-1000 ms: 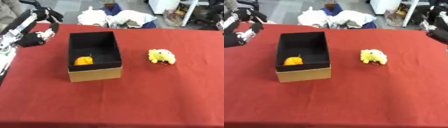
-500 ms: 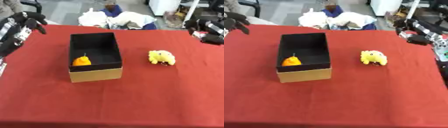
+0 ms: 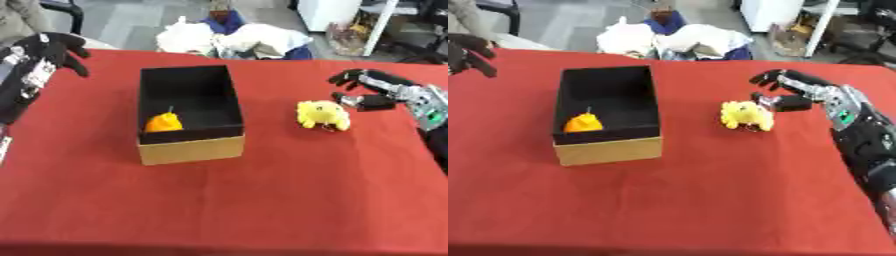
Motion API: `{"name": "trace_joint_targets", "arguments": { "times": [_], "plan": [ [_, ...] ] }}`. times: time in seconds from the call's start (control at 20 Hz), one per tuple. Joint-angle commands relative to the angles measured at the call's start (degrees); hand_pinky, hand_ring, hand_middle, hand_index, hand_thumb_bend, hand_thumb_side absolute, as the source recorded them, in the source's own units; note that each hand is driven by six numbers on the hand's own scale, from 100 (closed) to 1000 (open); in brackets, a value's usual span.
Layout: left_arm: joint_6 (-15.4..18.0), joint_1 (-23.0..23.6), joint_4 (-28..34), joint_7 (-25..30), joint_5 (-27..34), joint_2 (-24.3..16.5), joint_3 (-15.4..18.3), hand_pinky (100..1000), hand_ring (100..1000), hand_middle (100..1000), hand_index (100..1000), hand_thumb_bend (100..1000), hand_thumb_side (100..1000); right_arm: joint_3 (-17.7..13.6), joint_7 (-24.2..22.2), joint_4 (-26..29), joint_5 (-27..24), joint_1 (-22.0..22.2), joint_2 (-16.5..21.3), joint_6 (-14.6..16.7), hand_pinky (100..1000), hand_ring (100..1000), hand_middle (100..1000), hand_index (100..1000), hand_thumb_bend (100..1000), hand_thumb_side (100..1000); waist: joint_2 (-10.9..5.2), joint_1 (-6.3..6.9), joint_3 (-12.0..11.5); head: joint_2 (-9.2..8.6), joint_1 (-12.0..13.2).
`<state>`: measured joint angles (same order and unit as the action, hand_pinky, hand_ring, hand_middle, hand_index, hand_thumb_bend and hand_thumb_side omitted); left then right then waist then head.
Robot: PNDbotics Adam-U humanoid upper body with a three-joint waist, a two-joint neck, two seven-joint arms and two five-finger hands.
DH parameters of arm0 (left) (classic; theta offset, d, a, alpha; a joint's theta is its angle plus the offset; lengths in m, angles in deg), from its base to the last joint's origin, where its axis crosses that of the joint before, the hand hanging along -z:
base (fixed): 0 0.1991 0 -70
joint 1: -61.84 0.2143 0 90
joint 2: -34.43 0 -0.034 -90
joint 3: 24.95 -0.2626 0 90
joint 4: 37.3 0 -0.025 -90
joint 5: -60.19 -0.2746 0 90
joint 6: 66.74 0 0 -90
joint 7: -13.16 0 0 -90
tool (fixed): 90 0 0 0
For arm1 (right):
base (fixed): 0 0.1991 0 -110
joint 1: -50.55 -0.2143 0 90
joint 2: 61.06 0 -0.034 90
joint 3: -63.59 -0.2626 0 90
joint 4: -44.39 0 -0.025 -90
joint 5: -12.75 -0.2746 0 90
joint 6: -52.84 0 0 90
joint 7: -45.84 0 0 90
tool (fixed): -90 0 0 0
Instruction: Pick up objects on the table and place them in the box.
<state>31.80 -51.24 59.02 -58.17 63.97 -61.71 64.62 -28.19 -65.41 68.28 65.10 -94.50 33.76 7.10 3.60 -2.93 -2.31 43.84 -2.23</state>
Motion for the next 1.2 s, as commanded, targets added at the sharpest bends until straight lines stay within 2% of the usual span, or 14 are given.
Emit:
{"name": "trace_joint_targets", "arguments": {
  "times": [0.05,0.1,0.15,0.25,0.45,0.75,0.8,0.95,1.05,1.2],
  "plan": [
    [-0.3,-0.4,1.0,0.3,0.1,-0.2,0.8,673,543,618,769,162,754,-0.5,2.2,-0.2,6.6,-1.6,0.4,0.9,811,895,888,930,268,801,-0.62,0.15,-0.1,0.28,-0.3],
    [-0.3,-0.4,1.0,0.4,0.1,-0.1,0.8,673,543,618,769,162,754,-0.7,3.2,-0.4,8.1,-1.6,0.3,0.9,811,895,888,930,268,801,-0.62,0.14,-0.1,0.28,-0.3],
    [-0.3,-0.3,1.0,0.4,0.1,-0.1,0.8,674,543,619,769,162,757,-0.8,4.2,-0.5,9.6,-1.6,0.3,0.8,809,899,897,929,338,793,-0.61,0.12,-0.1,0.28,-0.3],
    [-0.3,-0.1,0.9,0.6,0.0,0.0,0.8,675,545,621,770,161,760,-0.9,7.0,-0.1,13.5,-1.4,0.2,-0.3,801,888,891,917,366,779,-0.60,0.09,-0.2,0.28,-0.3],
    [-0.4,0.1,0.8,0.5,-0.1,0.1,0.9,674,544,620,769,161,761,-1.6,15.6,0.0,21.2,-0.8,-0.1,-3.3,781,859,860,892,440,690,-0.57,0.13,-0.2,0.28,-0.3],
    [-0.5,0.4,0.6,0.5,-0.3,0.4,0.9,674,543,620,769,159,766,-2.5,26.1,-3.2,29.4,-0.2,-0.9,-7.9,751,809,803,848,438,578,-0.51,0.31,-0.3,0.28,-0.4],
    [-0.5,0.4,0.6,0.5,-0.3,0.4,0.9,674,544,620,769,158,766,-2.5,27.1,-3.7,30.2,-0.2,-1.0,-8.3,750,805,797,841,417,589,-0.50,0.35,-0.4,0.28,-0.4],
    [-0.5,0.5,0.6,0.5,-0.4,0.4,0.9,674,543,620,769,154,767,-2.5,29.4,-4.8,31.7,0.0,-1.2,-8.8,733,772,724,778,385,522,-0.46,0.44,-0.4,0.28,-0.4],
    [-0.5,0.5,0.6,0.4,-0.4,0.4,0.9,674,543,620,769,154,767,-2.7,30.9,-4.8,32.1,0.1,-1.3,-8.7,720,742,636,708,350,454,-0.45,0.48,-0.5,0.28,-0.4],
    [-0.5,0.5,0.6,0.5,-0.3,0.5,0.9,674,544,621,770,153,773,-3.0,33.2,-4.3,32.0,0.1,-1.3,-8.1,697,683,498,555,309,358,-0.48,0.47,-0.5,0.28,-0.4]
  ]
}}
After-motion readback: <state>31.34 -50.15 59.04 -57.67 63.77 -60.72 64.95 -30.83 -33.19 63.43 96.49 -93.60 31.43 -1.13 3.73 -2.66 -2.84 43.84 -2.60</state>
